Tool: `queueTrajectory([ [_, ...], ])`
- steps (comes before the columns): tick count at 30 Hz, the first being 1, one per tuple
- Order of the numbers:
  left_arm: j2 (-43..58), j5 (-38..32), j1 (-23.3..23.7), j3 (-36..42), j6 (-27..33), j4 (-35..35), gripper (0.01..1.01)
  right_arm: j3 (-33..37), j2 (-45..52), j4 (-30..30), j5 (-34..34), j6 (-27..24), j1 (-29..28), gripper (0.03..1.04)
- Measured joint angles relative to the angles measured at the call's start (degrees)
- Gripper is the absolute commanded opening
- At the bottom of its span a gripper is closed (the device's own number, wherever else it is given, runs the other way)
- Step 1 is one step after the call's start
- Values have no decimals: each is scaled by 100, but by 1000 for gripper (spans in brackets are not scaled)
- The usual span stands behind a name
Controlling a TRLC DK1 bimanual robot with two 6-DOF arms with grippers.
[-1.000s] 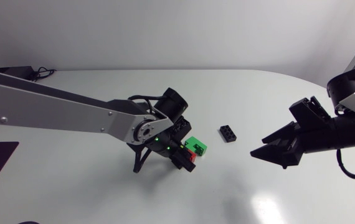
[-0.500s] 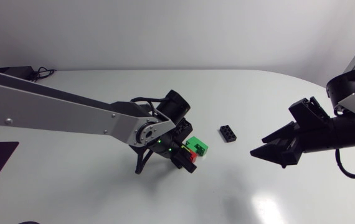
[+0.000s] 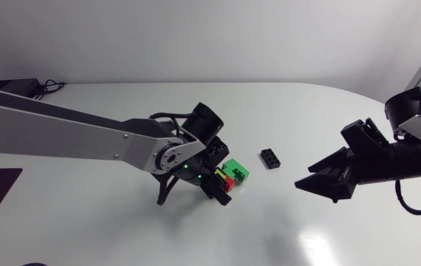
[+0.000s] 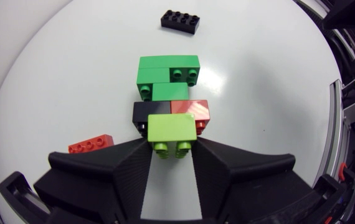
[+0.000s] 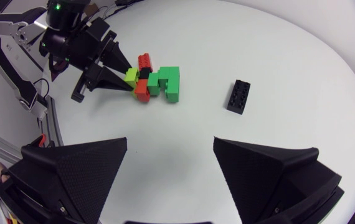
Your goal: Separate the duplo bricks
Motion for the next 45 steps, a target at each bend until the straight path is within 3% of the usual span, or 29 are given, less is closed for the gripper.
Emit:
queueTrajectory([
  [8,-531,7,35,-9,490,-236,287,-57,-9,2,52,17,415,998],
  [15,-566,105,-120,0,520,-407,290,-31,2,382,496,409,820,998],
  [33,-525,116,-216,437,79,-339,292,111,492,1191,1322,1412,2149,990],
  [45,-483,271,-190,452,-15,-337,293,625,979,1453,1834,1963,2955,895],
])
